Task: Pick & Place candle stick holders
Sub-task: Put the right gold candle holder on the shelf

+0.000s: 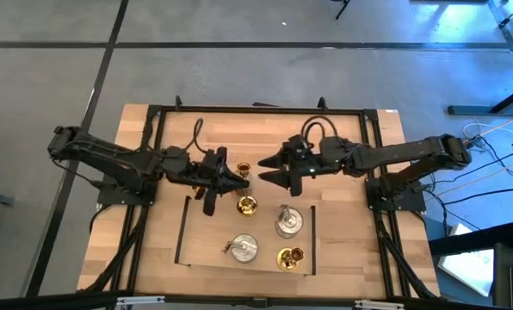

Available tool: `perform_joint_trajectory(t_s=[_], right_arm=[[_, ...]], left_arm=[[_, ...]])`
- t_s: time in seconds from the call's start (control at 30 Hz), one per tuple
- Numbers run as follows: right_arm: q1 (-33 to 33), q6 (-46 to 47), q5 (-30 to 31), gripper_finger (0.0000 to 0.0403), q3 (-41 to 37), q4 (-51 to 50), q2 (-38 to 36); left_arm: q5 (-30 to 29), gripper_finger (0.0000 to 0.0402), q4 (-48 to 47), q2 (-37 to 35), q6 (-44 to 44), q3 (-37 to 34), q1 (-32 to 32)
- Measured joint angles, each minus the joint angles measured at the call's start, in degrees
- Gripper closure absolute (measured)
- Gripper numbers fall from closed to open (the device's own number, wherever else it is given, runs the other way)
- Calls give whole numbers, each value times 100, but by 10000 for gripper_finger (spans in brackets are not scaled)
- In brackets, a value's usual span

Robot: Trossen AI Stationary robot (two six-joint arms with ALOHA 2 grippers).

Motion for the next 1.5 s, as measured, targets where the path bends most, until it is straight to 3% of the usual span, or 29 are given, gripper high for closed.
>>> perform_joint_trajectory(t_s=[0.37, 0.7, 0.9, 1.3, 1.5], right_arm=[[899, -1907, 1488, 84, -3, -774, -723], [1647, -1811, 1581, 84, -3, -980, -904], [2024, -1804, 1713, 84, -5, -1202, -904], [2338, -1804, 2075, 84, -5, -1237, -904], [2338, -1802, 2074, 84, -5, -1237, -904]], left_arm=[[-1815, 392, 14, 295, 520, 150, -935], [-3197, 392, -635, 1373, 553, 1204, -1470], [-4026, 392, -784, 1579, 171, 1353, -1703], [-4921, 392, -818, 1715, -325, 1353, -2266], [-4900, 392, -856, 1941, -573, 1353, -2202]])
